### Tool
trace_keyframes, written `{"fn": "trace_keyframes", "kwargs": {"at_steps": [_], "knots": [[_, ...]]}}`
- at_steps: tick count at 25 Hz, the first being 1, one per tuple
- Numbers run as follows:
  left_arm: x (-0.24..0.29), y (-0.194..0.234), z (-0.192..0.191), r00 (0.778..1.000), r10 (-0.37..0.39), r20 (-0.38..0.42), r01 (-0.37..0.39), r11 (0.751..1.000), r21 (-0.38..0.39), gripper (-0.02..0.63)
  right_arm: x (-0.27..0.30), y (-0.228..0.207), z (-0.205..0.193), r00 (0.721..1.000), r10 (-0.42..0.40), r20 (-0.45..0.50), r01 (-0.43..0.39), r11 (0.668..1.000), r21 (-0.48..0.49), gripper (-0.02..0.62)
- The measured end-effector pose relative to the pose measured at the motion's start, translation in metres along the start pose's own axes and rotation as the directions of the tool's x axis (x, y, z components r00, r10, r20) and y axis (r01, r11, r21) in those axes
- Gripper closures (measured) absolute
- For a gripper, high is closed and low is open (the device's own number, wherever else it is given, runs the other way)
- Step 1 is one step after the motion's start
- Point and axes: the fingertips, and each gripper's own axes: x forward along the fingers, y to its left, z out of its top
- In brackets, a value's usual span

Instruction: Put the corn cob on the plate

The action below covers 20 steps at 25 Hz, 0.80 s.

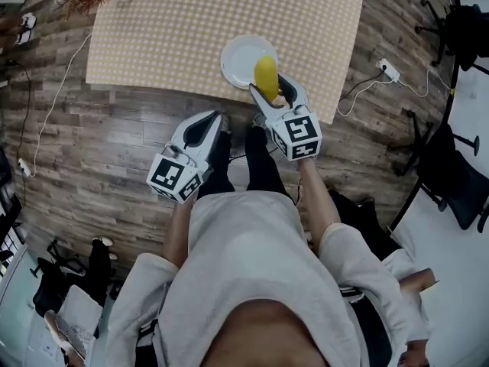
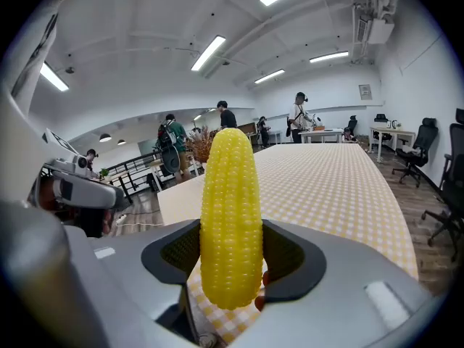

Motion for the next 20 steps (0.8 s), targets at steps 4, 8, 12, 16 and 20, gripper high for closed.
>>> {"fn": "trace_keyframes", "kwargs": {"at_steps": [4,8,12,16,20], "knots": [[-0.005,0.002,-0.004,1.000,0.014,0.000,-0.014,1.000,-0.009,0.598,0.019,-0.015,0.006,1.000,-0.003,-0.005,0.003,1.000,-0.029,0.345],[-0.009,0.004,-0.004,1.000,0.027,0.004,-0.027,1.000,-0.011,0.598,0.035,-0.025,0.009,1.000,0.003,-0.024,-0.005,0.998,-0.056,0.345],[-0.011,0.007,-0.004,0.999,0.038,0.011,-0.038,0.999,-0.019,0.598,0.045,-0.029,0.005,0.998,0.013,-0.060,-0.021,0.992,-0.121,0.345],[-0.014,0.008,-0.006,0.999,0.043,0.014,-0.042,0.999,-0.029,0.598,0.053,-0.026,-0.001,0.993,0.030,-0.114,-0.059,0.963,-0.263,0.345],[-0.016,0.009,-0.007,0.999,0.042,0.019,-0.041,0.998,-0.039,0.598,0.059,-0.018,-0.010,0.981,0.035,-0.191,-0.123,0.873,-0.472,0.345]]}}
